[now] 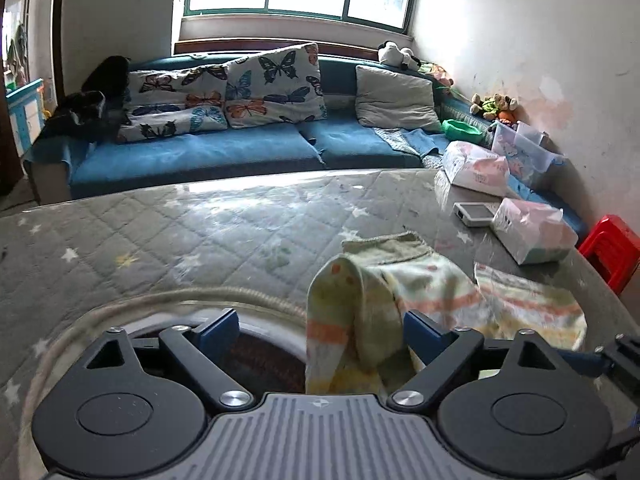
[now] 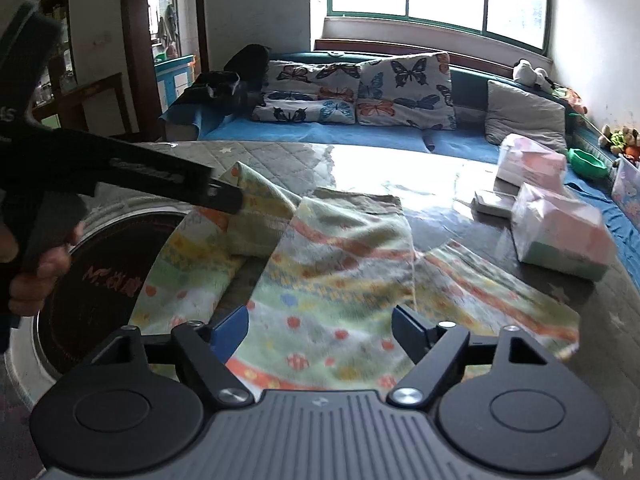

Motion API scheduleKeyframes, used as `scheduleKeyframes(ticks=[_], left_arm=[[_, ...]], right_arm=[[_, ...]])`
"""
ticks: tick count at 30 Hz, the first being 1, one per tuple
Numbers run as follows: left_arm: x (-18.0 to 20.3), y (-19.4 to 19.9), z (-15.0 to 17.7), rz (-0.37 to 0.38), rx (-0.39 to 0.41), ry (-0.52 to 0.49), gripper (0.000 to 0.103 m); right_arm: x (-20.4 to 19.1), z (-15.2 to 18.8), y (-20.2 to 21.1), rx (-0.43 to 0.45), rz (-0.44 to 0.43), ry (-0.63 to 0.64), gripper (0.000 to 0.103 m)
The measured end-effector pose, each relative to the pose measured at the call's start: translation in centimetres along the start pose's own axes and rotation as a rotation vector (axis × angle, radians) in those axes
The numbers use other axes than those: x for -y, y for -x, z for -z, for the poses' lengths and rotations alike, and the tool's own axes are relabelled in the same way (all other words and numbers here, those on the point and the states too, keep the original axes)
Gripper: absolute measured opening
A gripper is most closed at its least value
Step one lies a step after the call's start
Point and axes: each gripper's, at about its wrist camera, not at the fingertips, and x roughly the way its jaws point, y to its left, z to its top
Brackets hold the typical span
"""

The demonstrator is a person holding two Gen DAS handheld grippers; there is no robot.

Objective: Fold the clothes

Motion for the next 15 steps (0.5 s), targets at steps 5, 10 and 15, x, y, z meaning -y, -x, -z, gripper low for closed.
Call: scheduleKeyframes(ticks=[5,10,15], left_arm=[[-0.4,-2.2,-0.5,0.071,-0.039,0.015,0.058],[-1.2,-3.3,-0.3,0.159,-0.057,0.058,0.013],[-1.7,-2.7,-0.1,0.170,-0.031,0.062,0.007]], right_arm=[[0.2,-1.2,-1.4,-0.004,-0.009,0.010,0.073],[0.5,-2.5,-2.6,-0.001,-0.015,0.000,0.069],[0.2,-3.7,-4.4,-0.006,-0.031,-0.001,0.064]])
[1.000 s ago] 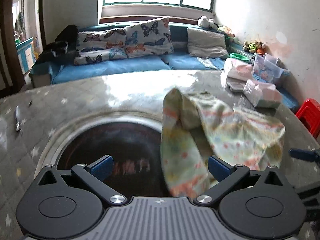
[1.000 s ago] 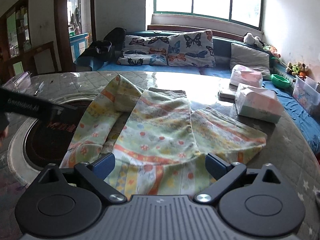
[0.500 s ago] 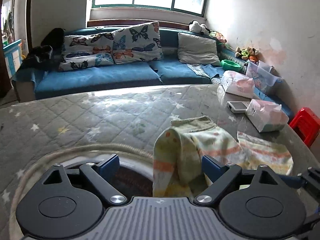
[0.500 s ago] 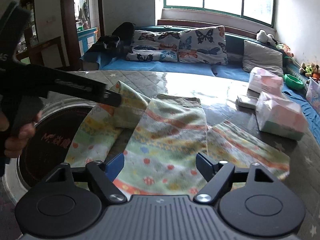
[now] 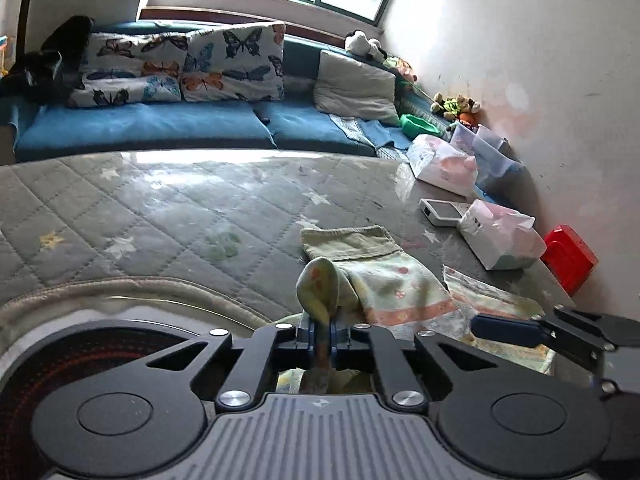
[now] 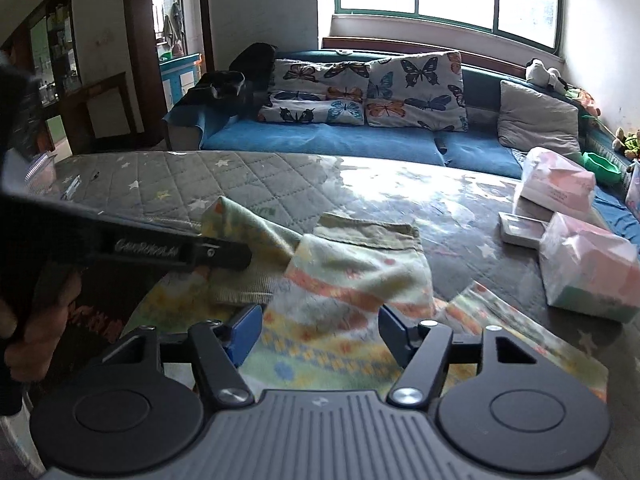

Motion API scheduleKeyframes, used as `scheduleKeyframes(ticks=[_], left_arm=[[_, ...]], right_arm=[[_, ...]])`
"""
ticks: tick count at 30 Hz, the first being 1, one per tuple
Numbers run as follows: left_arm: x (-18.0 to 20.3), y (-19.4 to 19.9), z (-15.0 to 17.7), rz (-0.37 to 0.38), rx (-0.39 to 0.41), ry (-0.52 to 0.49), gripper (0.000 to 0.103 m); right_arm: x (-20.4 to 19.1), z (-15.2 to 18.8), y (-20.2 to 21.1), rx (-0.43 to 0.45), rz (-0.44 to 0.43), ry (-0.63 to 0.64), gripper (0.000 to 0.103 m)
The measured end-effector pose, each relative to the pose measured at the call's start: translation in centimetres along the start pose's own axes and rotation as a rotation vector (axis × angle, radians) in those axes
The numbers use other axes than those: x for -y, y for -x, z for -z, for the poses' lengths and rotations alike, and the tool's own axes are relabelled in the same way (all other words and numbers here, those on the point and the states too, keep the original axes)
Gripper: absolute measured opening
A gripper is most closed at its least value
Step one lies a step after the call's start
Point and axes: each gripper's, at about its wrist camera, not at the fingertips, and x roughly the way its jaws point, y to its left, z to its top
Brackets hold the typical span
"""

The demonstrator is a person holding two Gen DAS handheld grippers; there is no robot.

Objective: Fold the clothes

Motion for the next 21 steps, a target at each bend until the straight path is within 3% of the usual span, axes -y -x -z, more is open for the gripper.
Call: scheduleKeyframes(ticks=[4,6,14,21], left_arm=[[-0.6,1.2,0.4,-0.067,0.041,0.013,0.006],[-1.2,1.9,0.6,-0.089,0.052,0.041,0.006],[-3.6,6.5,2.2,-0.206,0.129,0.099,0.005],[-5.6,11.0,4.7,-0.298,0.174,0.159,0.005]], right_arm=[[-0.8,-0.4,-1.5,-0.020,-0.019,0.009,0.059],[-1.3,-0.1,-2.4,-0.043,-0.023,0.022,0.051],[-0.8,1.6,-2.6,-0.049,0.019,-0.002,0.007],[1.4,2.4,2.0,0.046,0.085,-0.047,0.003]])
